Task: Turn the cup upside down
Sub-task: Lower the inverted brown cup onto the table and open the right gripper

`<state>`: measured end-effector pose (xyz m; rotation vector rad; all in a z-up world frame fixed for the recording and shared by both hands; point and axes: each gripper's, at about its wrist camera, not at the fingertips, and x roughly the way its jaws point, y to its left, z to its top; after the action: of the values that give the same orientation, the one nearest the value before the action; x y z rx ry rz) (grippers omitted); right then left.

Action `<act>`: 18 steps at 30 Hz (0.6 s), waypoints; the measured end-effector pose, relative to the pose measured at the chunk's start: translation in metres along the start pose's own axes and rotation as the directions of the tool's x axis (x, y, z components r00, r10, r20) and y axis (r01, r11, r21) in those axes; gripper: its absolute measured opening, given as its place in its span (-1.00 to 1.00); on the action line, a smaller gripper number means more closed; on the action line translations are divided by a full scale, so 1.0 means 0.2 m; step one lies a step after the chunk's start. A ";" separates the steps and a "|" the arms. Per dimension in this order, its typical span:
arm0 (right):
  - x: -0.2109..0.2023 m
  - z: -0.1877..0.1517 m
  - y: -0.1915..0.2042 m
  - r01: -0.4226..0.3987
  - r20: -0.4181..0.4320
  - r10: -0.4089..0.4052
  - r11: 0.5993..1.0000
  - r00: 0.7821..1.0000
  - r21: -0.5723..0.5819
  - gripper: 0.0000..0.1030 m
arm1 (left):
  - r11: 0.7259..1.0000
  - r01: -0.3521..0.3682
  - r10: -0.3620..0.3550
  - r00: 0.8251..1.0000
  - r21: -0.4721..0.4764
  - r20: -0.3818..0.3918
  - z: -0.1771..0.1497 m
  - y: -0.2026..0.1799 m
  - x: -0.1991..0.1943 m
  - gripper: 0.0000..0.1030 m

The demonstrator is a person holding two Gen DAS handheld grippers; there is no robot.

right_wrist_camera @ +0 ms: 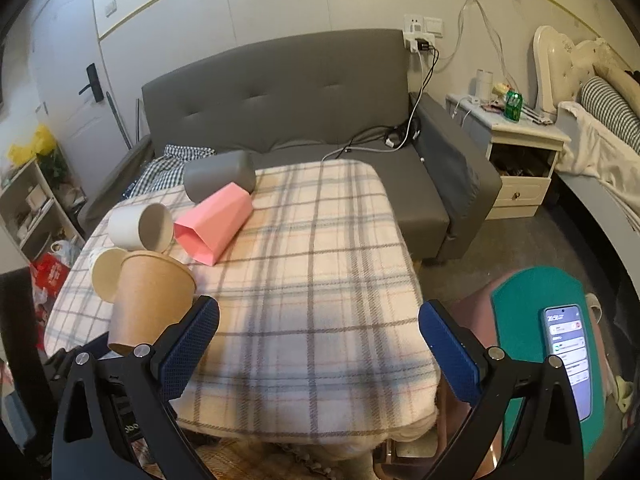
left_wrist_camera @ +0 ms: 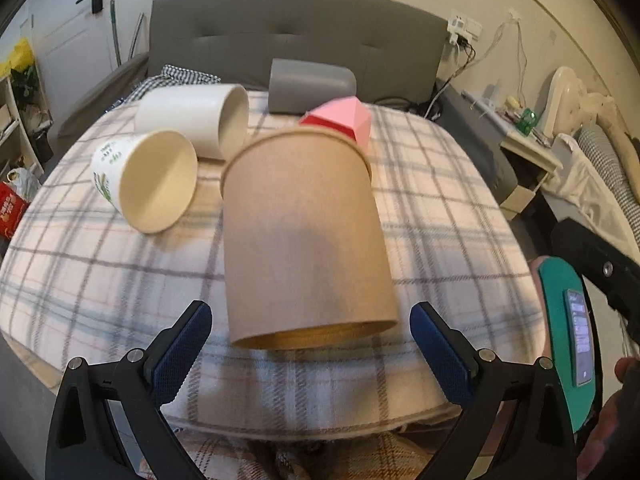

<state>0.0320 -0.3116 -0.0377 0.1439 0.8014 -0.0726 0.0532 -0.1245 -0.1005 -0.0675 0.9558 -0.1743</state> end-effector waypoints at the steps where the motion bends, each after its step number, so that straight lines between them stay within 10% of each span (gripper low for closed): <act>1: 0.01 0.00 0.01 -0.002 -0.004 0.002 1.000 1.000 -0.002 0.95 | 1.000 0.003 -0.003 1.000 0.007 0.001 0.00 0.00 0.00 0.92; 4: 0.03 -0.01 0.02 -0.014 -0.015 0.014 1.000 1.000 -0.003 0.95 | 0.999 0.012 -0.013 1.000 0.045 0.007 0.00 -0.02 -0.02 0.54; 18: -0.02 -0.01 0.03 -0.025 0.001 0.025 1.000 1.000 0.009 0.95 | 0.988 -0.002 -0.013 0.996 0.156 0.094 0.12 -0.07 -0.22 0.52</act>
<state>0.0284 -0.3051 -0.0352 0.1622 0.7983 -0.0523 0.0465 -0.1310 -0.0495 0.0656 0.8450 -0.2484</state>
